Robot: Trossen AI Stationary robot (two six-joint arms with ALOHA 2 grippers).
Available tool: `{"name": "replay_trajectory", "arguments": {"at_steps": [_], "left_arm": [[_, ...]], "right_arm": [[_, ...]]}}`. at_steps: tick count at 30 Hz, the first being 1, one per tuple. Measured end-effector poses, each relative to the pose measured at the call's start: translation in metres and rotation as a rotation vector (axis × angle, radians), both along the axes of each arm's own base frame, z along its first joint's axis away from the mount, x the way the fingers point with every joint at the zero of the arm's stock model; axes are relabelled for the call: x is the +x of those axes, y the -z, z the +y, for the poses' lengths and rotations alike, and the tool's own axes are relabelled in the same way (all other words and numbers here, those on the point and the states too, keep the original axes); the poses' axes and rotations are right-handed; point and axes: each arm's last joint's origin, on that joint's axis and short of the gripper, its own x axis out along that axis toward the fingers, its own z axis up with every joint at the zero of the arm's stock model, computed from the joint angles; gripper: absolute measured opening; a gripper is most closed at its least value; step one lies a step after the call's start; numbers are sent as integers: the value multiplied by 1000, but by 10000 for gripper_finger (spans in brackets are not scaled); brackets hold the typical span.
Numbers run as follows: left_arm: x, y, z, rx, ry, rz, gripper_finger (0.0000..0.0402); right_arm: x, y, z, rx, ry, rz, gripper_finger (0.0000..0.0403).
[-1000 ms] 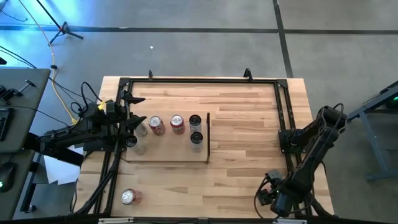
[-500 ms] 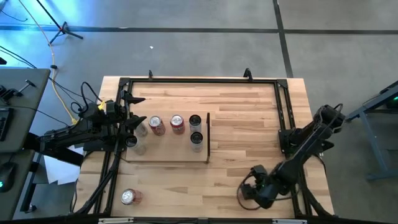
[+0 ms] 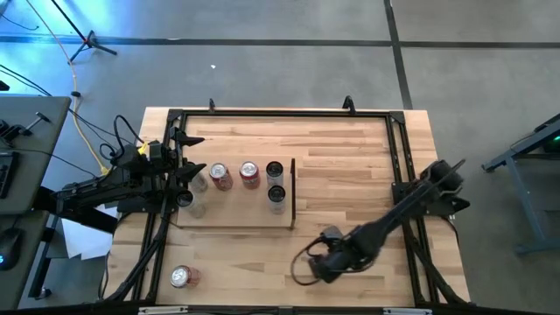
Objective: Place canned beverage on shelf
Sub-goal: Put the red soda can aligned with the other red soda can on the shelf
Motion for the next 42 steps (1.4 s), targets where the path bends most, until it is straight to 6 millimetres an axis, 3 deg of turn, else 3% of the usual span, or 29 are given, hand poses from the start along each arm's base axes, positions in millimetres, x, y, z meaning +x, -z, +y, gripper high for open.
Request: {"name": "replay_trajectory", "arguments": {"at_steps": [7,13,21,31,42], "left_arm": [[0,0,0,0,0,0,346],[0,0,0,0,0,0,346],[0,0,0,0,0,0,346],[0,0,0,0,0,0,346],[0,0,0,-1,0,1,346]], "right_arm": [[47,-20,-3,-75,-137,75,294],[73,-38,-12,-88,-197,49,296],[94,-53,-31,-96,-191,-86,297],[111,-59,-35,-64,-226,-235,297],[133,-15,-30,11,-309,-160,298]]}}
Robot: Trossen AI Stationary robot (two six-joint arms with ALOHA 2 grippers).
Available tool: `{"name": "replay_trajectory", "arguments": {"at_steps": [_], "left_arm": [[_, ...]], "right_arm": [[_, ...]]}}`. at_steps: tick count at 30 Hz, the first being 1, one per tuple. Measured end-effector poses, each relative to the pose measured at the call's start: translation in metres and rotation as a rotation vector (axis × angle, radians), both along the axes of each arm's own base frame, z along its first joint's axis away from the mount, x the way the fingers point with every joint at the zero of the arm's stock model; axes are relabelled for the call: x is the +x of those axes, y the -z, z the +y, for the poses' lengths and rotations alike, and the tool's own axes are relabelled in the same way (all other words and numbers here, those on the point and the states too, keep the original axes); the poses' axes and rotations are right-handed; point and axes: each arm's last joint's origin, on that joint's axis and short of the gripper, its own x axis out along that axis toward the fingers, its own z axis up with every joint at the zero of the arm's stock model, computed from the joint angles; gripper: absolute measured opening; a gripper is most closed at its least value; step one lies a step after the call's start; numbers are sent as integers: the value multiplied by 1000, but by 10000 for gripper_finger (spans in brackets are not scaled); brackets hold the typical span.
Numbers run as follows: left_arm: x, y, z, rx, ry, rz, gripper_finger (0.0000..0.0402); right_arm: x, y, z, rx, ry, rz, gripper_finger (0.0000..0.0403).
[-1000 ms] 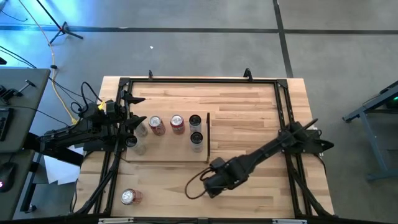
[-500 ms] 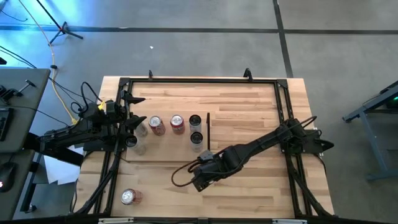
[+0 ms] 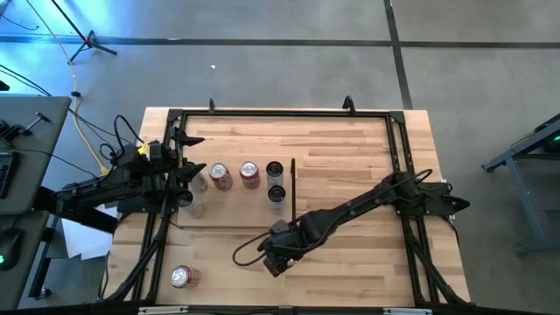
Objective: Place canned beverage on shelf
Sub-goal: Put the red soda can aligned with the other red soda can on the shelf
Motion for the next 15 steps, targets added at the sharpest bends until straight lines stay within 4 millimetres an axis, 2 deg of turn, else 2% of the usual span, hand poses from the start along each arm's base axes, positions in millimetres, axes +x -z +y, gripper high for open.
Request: {"name": "replay_trajectory", "arguments": {"at_steps": [9,15], "left_arm": [[0,0,0,0,0,0,346],[0,0,0,0,0,0,346]], "right_arm": [[5,1,-12,-49,-7,-21,298],[9,14,-16,-56,-55,21,298]]}}
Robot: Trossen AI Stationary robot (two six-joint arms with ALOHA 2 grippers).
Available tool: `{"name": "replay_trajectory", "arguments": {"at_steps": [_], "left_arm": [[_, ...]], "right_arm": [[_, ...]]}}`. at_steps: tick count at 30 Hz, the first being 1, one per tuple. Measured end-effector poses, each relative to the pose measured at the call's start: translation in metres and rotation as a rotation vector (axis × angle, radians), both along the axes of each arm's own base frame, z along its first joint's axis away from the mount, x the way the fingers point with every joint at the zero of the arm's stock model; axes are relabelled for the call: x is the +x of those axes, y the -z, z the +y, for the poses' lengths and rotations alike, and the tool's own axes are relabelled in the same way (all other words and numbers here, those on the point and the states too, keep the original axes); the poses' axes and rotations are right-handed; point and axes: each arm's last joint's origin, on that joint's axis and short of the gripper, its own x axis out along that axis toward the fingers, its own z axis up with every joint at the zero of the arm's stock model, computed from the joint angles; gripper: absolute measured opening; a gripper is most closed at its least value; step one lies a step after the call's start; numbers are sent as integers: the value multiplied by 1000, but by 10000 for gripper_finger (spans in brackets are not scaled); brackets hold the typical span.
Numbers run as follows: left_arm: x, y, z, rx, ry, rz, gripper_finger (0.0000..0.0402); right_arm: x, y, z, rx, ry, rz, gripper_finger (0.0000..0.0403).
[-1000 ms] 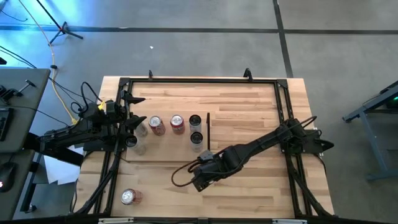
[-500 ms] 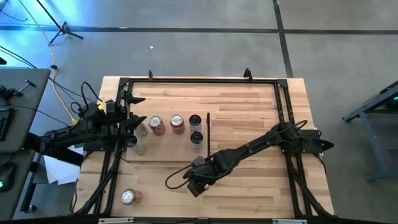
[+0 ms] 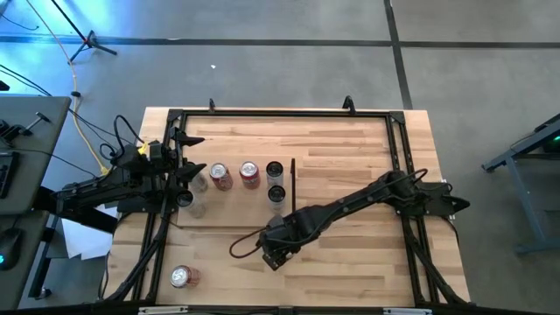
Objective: Place canned beverage on shelf
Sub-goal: Put the red soda can aligned with the other red soda can on the shelf
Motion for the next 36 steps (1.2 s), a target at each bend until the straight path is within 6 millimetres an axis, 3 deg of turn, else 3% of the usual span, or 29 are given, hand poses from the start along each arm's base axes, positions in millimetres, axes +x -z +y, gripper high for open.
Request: {"name": "replay_trajectory", "arguments": {"at_steps": [20,36], "left_arm": [[0,0,0,0,0,2,346],[0,0,0,-1,0,2,346]], "right_arm": [[1,5,-1,-41,-37,1,315],[-1,4,13,-85,87,-45,317]]}}
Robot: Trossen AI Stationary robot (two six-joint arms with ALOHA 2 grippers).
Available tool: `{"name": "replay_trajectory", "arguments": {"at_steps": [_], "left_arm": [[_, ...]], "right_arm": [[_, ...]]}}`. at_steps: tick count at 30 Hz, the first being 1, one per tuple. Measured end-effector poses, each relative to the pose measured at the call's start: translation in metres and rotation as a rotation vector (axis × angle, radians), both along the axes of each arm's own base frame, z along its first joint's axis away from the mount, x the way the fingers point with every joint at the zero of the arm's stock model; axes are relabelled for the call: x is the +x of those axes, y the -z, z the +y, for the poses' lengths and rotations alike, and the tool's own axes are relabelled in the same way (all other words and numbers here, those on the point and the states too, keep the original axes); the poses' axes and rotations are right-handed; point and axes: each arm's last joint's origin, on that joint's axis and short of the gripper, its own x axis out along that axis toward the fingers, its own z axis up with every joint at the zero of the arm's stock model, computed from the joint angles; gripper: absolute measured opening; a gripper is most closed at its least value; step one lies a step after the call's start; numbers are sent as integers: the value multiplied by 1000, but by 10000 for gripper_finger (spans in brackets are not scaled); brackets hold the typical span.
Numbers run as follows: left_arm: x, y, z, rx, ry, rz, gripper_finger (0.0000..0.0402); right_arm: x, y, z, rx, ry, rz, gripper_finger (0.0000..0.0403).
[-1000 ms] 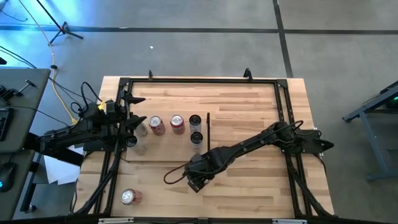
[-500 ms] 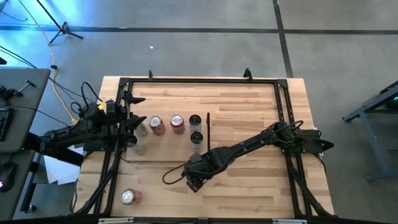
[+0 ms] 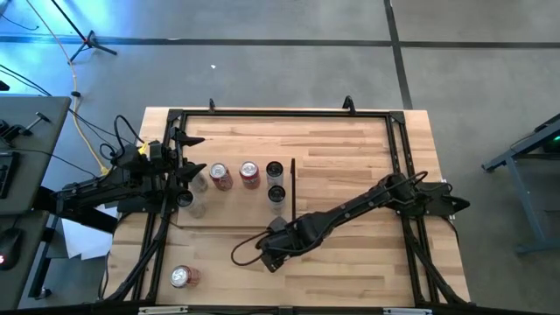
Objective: Place canned beverage on shelf
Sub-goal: Put the red soda can aligned with the other red soda can on the shelf
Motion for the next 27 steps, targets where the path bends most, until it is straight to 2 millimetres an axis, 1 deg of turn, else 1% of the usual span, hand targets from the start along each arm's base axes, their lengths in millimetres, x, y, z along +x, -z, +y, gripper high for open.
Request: {"name": "replay_trajectory", "arguments": {"at_steps": [12,15,19,24,27], "left_arm": [[0,0,0,0,0,0,346],[0,0,0,0,0,0,346],[0,0,0,0,0,0,346],[0,0,0,0,0,0,346],[0,0,0,0,0,0,346]], "right_arm": [[0,0,0,43,102,15,317],[0,0,0,52,101,20,320],[0,0,0,54,105,18,342],[0,-1,0,74,114,26,391],[0,-1,0,76,114,27,395]]}}
